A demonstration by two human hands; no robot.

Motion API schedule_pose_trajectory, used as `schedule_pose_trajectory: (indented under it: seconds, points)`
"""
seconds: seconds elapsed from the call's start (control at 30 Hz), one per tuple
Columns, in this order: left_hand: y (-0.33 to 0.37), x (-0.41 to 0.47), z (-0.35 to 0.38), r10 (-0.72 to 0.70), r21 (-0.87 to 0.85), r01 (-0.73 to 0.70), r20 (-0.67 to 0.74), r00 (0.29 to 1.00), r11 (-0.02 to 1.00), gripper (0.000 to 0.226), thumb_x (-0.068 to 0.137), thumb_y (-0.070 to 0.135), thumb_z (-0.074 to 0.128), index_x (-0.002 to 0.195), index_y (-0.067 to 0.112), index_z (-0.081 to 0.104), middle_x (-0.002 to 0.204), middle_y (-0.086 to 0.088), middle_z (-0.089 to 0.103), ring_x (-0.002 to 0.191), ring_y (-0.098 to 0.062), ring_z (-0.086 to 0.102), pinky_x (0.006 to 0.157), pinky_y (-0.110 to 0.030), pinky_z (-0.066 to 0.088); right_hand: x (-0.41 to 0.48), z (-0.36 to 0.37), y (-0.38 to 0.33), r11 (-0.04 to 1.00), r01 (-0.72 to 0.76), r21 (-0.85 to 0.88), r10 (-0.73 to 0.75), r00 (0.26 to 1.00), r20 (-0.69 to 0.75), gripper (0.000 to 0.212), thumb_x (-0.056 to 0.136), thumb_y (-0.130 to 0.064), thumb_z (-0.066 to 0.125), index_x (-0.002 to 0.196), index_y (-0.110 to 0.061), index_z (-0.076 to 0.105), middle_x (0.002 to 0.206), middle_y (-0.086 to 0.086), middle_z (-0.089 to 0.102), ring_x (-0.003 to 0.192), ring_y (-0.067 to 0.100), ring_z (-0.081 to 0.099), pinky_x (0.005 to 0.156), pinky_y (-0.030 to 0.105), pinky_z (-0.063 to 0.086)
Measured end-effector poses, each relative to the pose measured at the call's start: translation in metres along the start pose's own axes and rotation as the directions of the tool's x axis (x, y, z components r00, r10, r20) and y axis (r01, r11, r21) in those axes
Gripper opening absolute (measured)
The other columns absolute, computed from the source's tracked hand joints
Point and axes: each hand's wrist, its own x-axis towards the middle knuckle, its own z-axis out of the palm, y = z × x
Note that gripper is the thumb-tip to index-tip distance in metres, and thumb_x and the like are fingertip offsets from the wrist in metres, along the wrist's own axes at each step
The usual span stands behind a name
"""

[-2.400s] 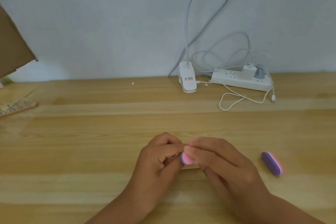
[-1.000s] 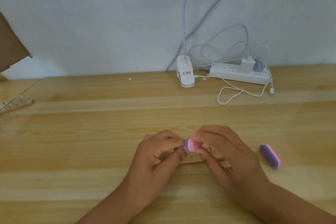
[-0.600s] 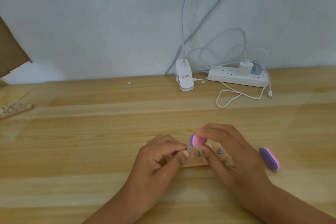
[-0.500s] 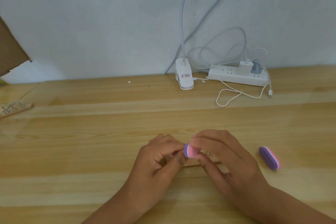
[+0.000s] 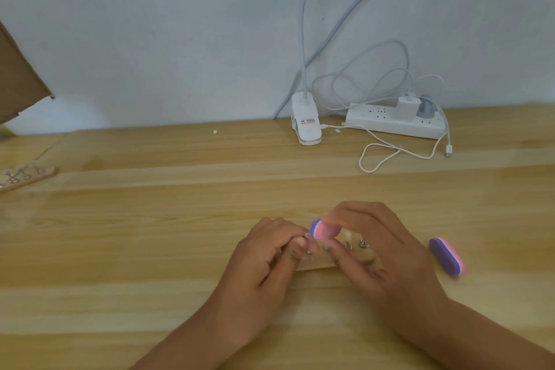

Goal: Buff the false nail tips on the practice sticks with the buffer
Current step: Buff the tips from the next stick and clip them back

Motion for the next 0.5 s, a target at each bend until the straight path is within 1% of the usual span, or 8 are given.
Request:
schedule_pose_trajectory:
  seconds: [0.07,0.1,0.17,0.23,0.37,0.43,0.5]
  points:
    - [0.0004,0.0005,0.0019,0.032,0.034,-0.033,0.031,0.999,0.999,0.024,0.1,0.026,0.044,0.092,0.021,0.066,0.082,0.01,0.06,0.084,-0.014,0.053,0.077,-0.024,0.041,-0.0015,0.0022,-0.0008,0.998,0.058,-0.005,-0.058,0.998,0.021,0.015,0.093,-0.009,0.063,0.104,-0.005,0.072,0.105,0.005,0.066,0.1,0.015,0.062,0.091,0.021,0.047]
    - [-0.0001,0.0003,0.0027,0.026,0.039,-0.027,0.043,0.999,0.999,0.022,0.1,0.021,0.045,0.093,0.02,0.065,0.083,0.01,0.06,0.085,-0.014,0.053,0.078,-0.024,0.041,-0.0014,0.0029,0.0001,0.999,0.044,-0.023,-0.044,0.999,0.025,0.016,0.092,-0.009,0.064,0.105,-0.005,0.073,0.106,0.005,0.066,0.1,0.015,0.062,0.091,0.021,0.048]
    - [-0.0009,-0.0002,0.0027,-0.014,0.018,0.013,0.038,0.999,1.0,0.022,0.097,0.015,0.045,0.094,0.021,0.066,0.086,0.014,0.06,0.089,-0.014,0.055,0.08,-0.022,0.041,0.0006,0.0028,0.0023,0.998,-0.041,-0.055,0.042,0.999,0.008,0.017,0.089,-0.007,0.066,0.105,-0.007,0.072,0.104,0.004,0.065,0.1,0.014,0.06,0.091,0.021,0.047]
    - [-0.0014,-0.0007,0.0018,-0.057,-0.018,0.057,0.017,0.998,0.998,0.024,0.096,0.016,0.045,0.093,0.022,0.068,0.086,0.014,0.063,0.09,-0.015,0.059,0.081,-0.022,0.042,0.0023,0.0011,0.0022,0.995,-0.088,-0.049,0.088,0.996,-0.004,0.019,0.088,-0.008,0.065,0.106,-0.008,0.071,0.102,0.002,0.065,0.1,0.011,0.058,0.093,0.016,0.043]
    - [-0.0014,-0.0021,-0.0001,-0.081,-0.062,0.08,-0.01,0.997,0.995,0.019,0.096,0.021,0.049,0.094,0.024,0.068,0.084,0.011,0.069,0.087,-0.015,0.066,0.079,-0.026,0.049,0.0,0.0003,-0.002,0.998,-0.05,-0.036,0.051,0.999,0.011,0.022,0.092,-0.016,0.06,0.11,-0.007,0.069,0.103,0.002,0.065,0.102,0.009,0.058,0.095,0.013,0.04]
    - [-0.001,-0.0025,-0.0003,-0.081,-0.061,0.08,-0.021,0.996,0.995,0.019,0.095,0.022,0.051,0.093,0.024,0.069,0.083,0.012,0.069,0.087,-0.014,0.066,0.078,-0.024,0.048,-0.0008,0.0002,-0.0016,0.998,-0.062,-0.019,0.063,0.998,0.005,0.022,0.093,-0.017,0.059,0.113,-0.01,0.067,0.105,0.0,0.064,0.104,0.008,0.058,0.096,0.013,0.039]
    - [0.0007,-0.0026,-0.0001,-0.071,-0.05,0.07,-0.012,0.997,0.996,0.019,0.096,0.024,0.051,0.092,0.024,0.07,0.08,0.014,0.066,0.083,-0.012,0.063,0.075,-0.022,0.047,-0.0008,0.0007,-0.0007,1.0,-0.029,0.009,0.029,1.0,0.013,0.022,0.095,-0.015,0.059,0.117,-0.015,0.063,0.109,-0.001,0.064,0.108,0.007,0.058,0.097,0.014,0.039]
